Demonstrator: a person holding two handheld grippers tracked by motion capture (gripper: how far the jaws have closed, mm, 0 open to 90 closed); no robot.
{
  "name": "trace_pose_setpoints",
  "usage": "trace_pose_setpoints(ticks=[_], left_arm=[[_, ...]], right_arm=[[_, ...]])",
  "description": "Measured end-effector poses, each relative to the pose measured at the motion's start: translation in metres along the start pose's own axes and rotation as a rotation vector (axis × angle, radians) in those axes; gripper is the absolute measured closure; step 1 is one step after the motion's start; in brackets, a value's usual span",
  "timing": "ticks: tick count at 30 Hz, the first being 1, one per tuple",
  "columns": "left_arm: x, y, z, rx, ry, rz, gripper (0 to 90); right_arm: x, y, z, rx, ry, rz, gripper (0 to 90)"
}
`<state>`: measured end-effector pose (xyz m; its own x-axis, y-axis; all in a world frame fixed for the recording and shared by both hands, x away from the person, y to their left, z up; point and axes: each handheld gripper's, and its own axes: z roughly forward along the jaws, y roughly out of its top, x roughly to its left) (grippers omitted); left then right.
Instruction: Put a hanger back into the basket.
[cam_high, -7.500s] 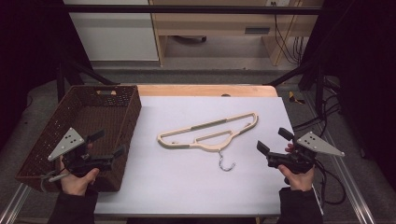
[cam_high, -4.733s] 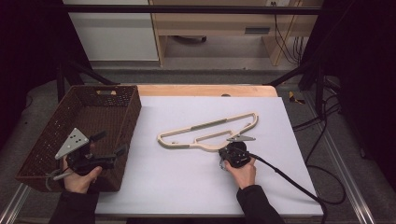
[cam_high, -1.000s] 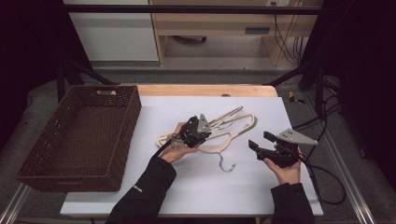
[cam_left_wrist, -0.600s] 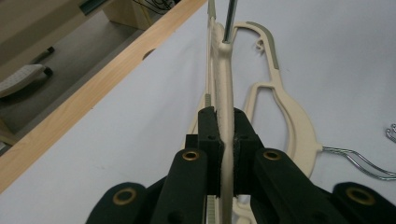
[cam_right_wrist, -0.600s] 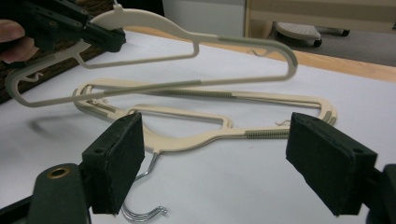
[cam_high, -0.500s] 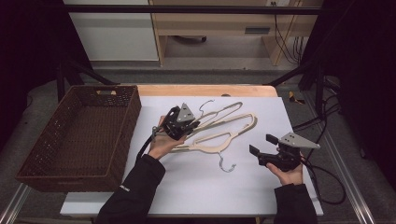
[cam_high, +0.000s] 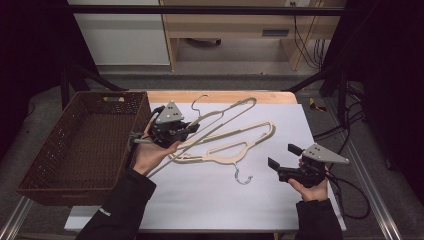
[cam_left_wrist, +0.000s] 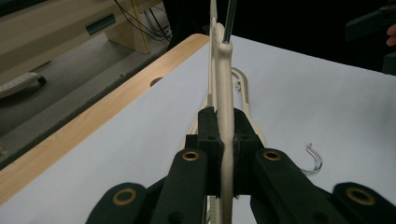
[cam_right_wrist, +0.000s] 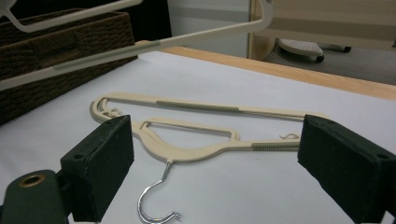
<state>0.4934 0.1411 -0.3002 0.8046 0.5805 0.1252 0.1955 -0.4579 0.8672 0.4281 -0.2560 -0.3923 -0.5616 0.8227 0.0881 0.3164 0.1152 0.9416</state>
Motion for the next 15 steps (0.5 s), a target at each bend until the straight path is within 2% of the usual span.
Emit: trace_pose_setpoints(ticks=[2,8,12,15], left_arm=[[0.002,0.004,-0.015,-0.005,0.014,0.012,85.6],[0.012,0.009,-0.054,-0.032,0.042,0.009,85.5],[0.025,0.009,-0.081,-0.029,0.083,0.014,85.5],[0.036,0.007,-0.102,-0.049,0.115,0.010,85.5]], right_arm=[[0.002,0.000,-0.001,0.000,0.008,-0.002,8.7],[0.005,0.001,-0.003,0.002,0.014,-0.009,5.7],[0.007,0.001,-0.004,0.004,0.014,-0.009,5.5],[0.007,0.001,-0.005,0.002,0.014,-0.006,5.6]])
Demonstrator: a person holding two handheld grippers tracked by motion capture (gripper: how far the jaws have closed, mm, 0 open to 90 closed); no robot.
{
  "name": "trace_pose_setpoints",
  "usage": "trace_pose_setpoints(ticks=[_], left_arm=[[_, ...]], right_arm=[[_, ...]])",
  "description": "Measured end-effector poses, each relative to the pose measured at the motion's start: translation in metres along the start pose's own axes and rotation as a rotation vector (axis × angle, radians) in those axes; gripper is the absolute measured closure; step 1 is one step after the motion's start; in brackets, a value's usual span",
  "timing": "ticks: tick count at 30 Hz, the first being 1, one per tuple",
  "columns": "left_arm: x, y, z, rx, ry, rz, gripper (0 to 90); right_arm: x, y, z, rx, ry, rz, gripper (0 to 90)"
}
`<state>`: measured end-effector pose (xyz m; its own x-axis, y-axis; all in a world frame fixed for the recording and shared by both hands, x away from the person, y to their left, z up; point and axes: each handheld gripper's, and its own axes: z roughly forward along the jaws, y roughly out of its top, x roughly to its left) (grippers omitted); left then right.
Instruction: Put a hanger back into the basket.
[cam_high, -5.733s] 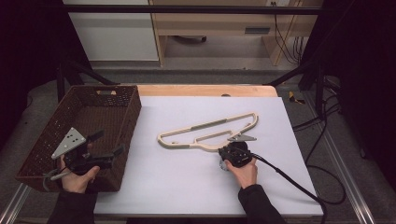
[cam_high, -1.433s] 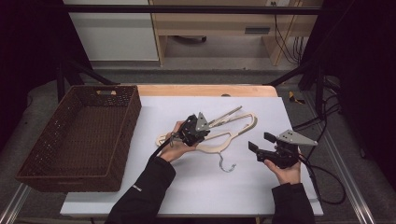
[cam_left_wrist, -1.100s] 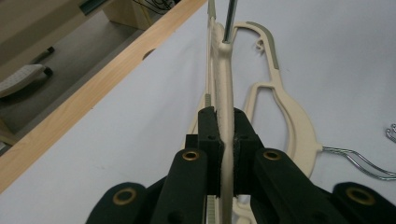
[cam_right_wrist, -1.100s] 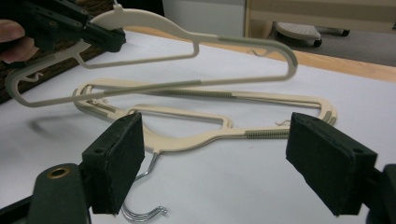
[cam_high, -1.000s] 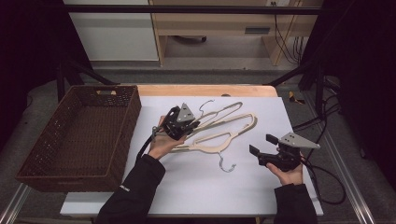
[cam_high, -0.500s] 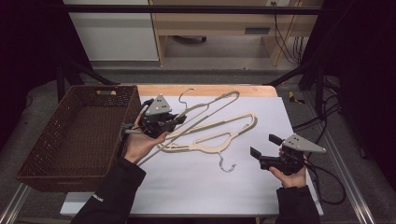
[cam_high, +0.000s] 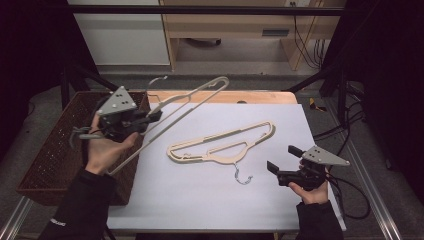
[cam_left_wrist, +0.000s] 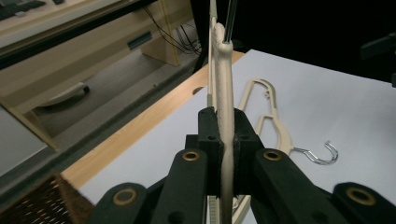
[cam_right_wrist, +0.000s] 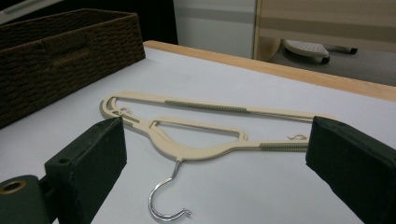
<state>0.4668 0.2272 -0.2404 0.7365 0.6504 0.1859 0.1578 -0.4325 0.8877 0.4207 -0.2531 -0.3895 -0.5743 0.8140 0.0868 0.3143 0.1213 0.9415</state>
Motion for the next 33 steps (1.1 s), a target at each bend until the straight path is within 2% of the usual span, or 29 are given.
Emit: trace_pose_setpoints(ticks=[3,6,14,19,23,28,30,33], left_arm=[[0.014,-0.005,-0.016,-0.016,0.021,-0.018,85.5],[0.029,-0.013,-0.031,-0.011,0.046,-0.030,85.5],[0.061,-0.036,-0.059,-0.007,0.113,-0.058,85.5],[0.077,-0.053,-0.069,0.039,0.160,-0.052,85.5],[0.091,-0.071,-0.076,0.066,0.198,-0.062,85.5],[0.109,-0.096,-0.084,0.085,0.218,-0.085,85.5],[0.113,-0.103,-0.086,0.100,0.213,-0.101,85.5],[0.121,-0.112,-0.088,0.114,0.208,-0.099,85.5]], right_arm=[[0.001,0.000,0.001,0.003,-0.004,0.000,5.4],[0.001,-0.001,0.001,0.007,-0.001,-0.004,4.7],[0.001,-0.002,0.003,0.014,-0.006,-0.007,4.2],[0.001,-0.002,0.004,0.021,-0.012,-0.005,4.6],[0.001,-0.002,0.003,0.017,-0.010,-0.006,4.6],[0.001,-0.003,0.005,0.024,-0.012,-0.005,4.6],[0.001,-0.004,0.006,0.026,-0.011,-0.007,4.6],[0.001,-0.004,0.007,0.032,-0.014,-0.003,4.6]])
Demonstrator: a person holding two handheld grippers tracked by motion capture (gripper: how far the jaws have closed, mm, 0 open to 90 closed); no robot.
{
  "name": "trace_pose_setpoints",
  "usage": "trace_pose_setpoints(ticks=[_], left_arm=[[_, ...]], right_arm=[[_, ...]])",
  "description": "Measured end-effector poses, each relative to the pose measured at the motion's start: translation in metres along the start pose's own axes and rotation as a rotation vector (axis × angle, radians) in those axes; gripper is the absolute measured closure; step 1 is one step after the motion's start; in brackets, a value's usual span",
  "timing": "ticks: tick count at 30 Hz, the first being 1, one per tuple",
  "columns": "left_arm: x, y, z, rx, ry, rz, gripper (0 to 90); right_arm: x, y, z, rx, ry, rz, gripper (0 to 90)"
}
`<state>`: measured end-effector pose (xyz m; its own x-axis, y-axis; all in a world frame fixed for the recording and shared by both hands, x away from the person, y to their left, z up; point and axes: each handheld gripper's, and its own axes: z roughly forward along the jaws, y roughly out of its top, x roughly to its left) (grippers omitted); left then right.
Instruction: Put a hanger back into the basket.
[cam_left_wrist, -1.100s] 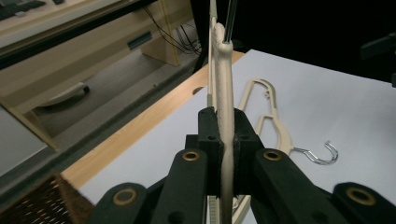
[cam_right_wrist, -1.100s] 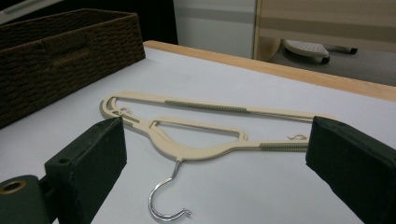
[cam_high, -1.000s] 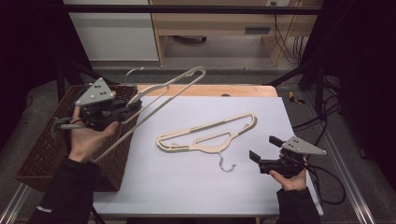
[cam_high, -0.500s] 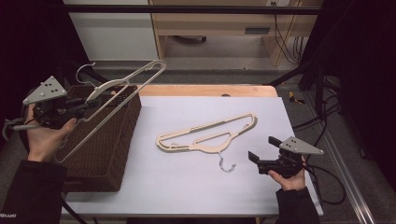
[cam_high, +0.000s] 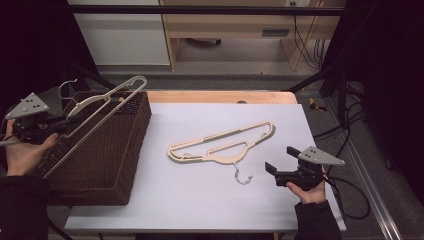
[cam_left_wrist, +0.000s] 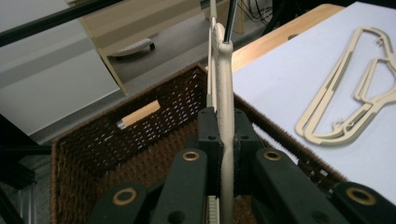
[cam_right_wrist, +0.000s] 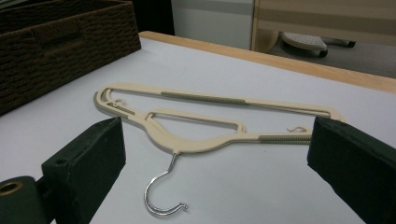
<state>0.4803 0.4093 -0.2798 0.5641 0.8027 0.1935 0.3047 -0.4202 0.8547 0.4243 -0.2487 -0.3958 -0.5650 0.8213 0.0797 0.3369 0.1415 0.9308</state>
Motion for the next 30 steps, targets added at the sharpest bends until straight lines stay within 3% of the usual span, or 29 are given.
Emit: trace_pose_setpoints(ticks=[7,12,19,25,28,30], left_arm=[[0.021,-0.018,0.005,0.054,0.012,-0.006,85.5],[0.026,-0.030,0.015,0.087,0.012,-0.029,85.5],[0.018,-0.060,0.037,0.137,-0.002,-0.056,85.5],[0.003,-0.073,0.046,0.135,0.012,-0.054,85.0],[-0.004,-0.076,0.051,0.177,0.024,-0.028,84.5],[-0.007,-0.074,0.053,0.193,0.015,-0.034,84.0]], right_arm=[[0.000,-0.001,0.002,0.005,0.003,0.002,4.6],[-0.001,-0.003,0.004,0.012,0.002,-0.010,4.5],[0.000,-0.003,0.005,0.015,0.003,-0.012,4.5],[0.000,-0.003,0.005,0.017,0.001,-0.010,4.5],[0.000,-0.004,0.005,0.020,0.005,-0.014,4.5],[0.000,-0.004,0.005,0.019,0.002,-0.015,4.5]])
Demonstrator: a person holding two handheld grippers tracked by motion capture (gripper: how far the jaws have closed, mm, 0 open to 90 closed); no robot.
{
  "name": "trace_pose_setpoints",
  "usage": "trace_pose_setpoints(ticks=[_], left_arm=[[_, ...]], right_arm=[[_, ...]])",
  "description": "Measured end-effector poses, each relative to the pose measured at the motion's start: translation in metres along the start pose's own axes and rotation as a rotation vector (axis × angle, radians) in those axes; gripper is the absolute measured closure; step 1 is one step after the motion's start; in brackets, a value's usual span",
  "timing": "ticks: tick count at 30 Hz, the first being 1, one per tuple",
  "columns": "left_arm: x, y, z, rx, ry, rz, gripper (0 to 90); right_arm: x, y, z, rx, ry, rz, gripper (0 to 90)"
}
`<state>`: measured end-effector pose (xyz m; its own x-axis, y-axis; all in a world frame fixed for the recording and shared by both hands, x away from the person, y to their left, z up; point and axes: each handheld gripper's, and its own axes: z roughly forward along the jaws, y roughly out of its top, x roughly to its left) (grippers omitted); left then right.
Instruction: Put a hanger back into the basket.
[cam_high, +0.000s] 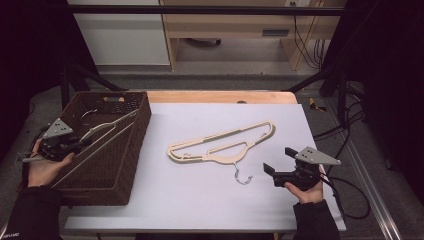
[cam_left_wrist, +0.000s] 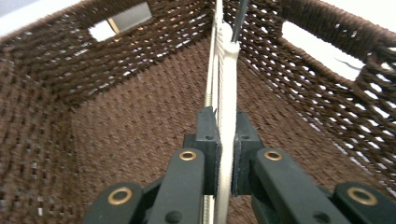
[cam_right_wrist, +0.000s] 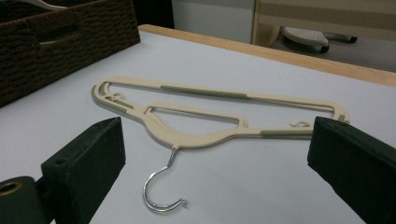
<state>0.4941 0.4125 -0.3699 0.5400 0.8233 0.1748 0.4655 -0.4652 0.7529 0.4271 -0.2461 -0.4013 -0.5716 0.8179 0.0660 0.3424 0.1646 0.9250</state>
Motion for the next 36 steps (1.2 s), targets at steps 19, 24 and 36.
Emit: trace_pose_setpoints(ticks=[19,24,36], left_arm=[[-0.025,-0.007,0.019,0.212,-0.126,0.050,69.3],[-0.030,-0.007,0.024,0.246,-0.138,0.082,70.2],[-0.033,-0.009,0.030,0.303,-0.158,0.105,64.6]], right_arm=[[0.001,0.000,0.000,0.001,0.004,-0.001,4.6],[0.002,0.000,0.000,0.000,0.002,-0.002,4.6],[0.002,0.001,0.000,-0.003,0.003,-0.001,4.6]])
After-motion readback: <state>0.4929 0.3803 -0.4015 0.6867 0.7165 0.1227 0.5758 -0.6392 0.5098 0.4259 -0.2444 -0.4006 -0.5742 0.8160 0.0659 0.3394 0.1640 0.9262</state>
